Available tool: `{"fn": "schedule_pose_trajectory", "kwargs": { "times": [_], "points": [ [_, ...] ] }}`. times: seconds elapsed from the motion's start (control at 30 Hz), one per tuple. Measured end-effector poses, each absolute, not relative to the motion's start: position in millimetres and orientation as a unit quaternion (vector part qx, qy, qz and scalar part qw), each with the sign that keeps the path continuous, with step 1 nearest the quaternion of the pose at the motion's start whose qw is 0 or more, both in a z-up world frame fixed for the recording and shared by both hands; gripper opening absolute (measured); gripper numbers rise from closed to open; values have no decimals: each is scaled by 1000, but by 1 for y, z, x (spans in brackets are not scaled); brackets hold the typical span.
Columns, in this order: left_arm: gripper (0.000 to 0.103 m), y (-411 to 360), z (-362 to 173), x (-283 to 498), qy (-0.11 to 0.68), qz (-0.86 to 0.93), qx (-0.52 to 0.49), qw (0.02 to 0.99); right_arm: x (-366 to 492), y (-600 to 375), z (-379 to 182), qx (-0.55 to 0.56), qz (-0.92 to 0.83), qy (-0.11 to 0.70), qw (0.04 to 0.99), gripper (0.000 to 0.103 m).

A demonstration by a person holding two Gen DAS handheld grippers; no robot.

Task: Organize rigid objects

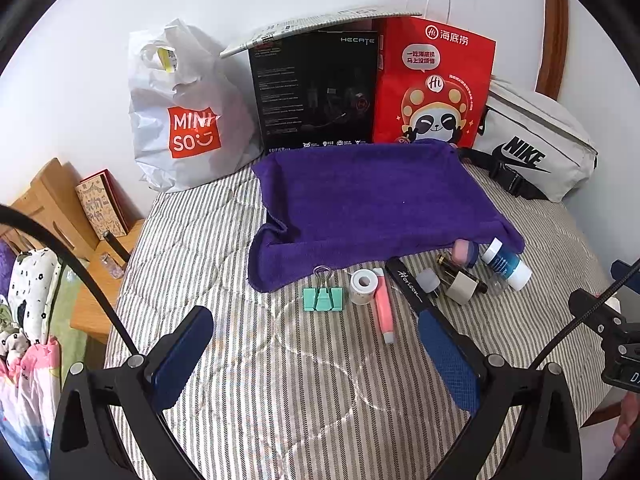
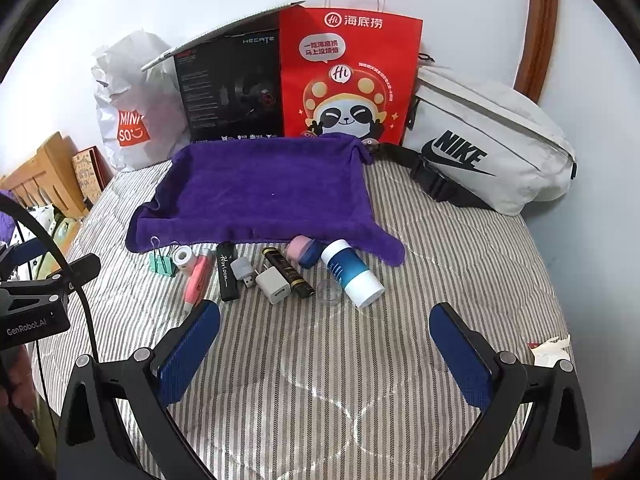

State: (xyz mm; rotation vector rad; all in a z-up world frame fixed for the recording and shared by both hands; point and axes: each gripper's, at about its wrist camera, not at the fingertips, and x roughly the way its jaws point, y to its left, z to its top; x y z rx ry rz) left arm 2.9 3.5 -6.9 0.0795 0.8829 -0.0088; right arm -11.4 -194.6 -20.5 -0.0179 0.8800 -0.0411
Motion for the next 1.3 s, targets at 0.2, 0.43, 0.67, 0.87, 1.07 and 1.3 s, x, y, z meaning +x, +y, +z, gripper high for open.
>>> {"fn": "schedule_pose_trajectory", "kwargs": {
  "times": [0.2, 0.43, 0.67, 0.87, 1.07, 1.3],
  "points": [
    [103, 6, -7, 3, 429, -3, 38, 903, -11, -194, -21, -8, -19, 429, 903, 103],
    [103, 6, -8, 4, 430, -3, 41, 902, -12, -193, -21, -7, -17, 428, 904, 103],
    [103, 3, -8, 4, 430, -6, 44, 902, -13, -192, -20, -8, -16, 426, 905, 103],
    [103, 3, -8, 4, 431, -5, 44, 901, -13, -193, -20, -6, -16, 425, 905, 103],
    [103, 5, -13, 5, 434, -5, 44, 900, -12, -194, -21, -6, -16, 427, 904, 103],
    [103, 22, -37, 17, 447, 15, 61, 892, -8, -200, -31, -2, -15, 432, 902, 103]
  ]
}}
